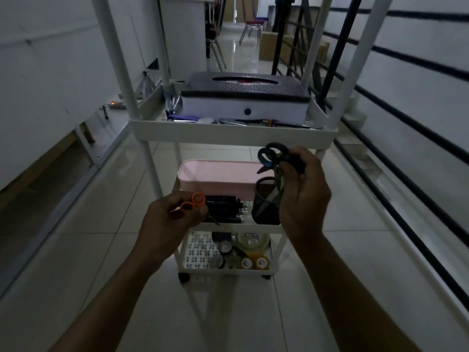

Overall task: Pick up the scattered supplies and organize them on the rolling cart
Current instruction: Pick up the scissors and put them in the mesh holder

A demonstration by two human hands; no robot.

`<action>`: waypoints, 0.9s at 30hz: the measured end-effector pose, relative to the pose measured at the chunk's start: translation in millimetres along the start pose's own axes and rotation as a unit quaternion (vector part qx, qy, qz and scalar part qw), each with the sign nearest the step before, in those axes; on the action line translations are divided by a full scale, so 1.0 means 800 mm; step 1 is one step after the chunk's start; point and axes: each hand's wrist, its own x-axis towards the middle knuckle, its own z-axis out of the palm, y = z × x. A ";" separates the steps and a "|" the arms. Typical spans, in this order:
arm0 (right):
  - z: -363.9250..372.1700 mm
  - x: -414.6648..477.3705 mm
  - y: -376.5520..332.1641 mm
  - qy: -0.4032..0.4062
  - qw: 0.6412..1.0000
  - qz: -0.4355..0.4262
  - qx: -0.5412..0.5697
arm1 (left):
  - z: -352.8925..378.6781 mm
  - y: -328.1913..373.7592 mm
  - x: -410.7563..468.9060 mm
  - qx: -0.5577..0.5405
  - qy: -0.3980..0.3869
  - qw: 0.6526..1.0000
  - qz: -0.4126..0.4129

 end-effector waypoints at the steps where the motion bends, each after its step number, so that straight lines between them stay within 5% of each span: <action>1: 0.005 -0.005 0.010 -0.003 1.000 0.008 -0.004 | 0.002 -0.002 0.002 0.003 -0.008 1.000 0.004; 6: 0.017 -0.027 0.046 0.017 0.998 0.068 0.005 | 0.022 -0.019 0.009 0.004 -0.021 1.000 -0.008; 13: 0.010 -0.010 0.040 0.089 0.995 0.033 -0.029 | 0.051 -0.011 0.023 -0.044 0.006 0.999 0.019; 18: 0.016 -0.015 0.053 0.005 0.996 0.050 -0.076 | 0.082 0.013 0.036 -0.067 -0.011 0.997 0.040; 27: 0.025 -0.006 0.061 -0.125 0.952 0.210 -0.182 | 0.113 0.027 0.059 -0.077 -0.025 0.997 0.011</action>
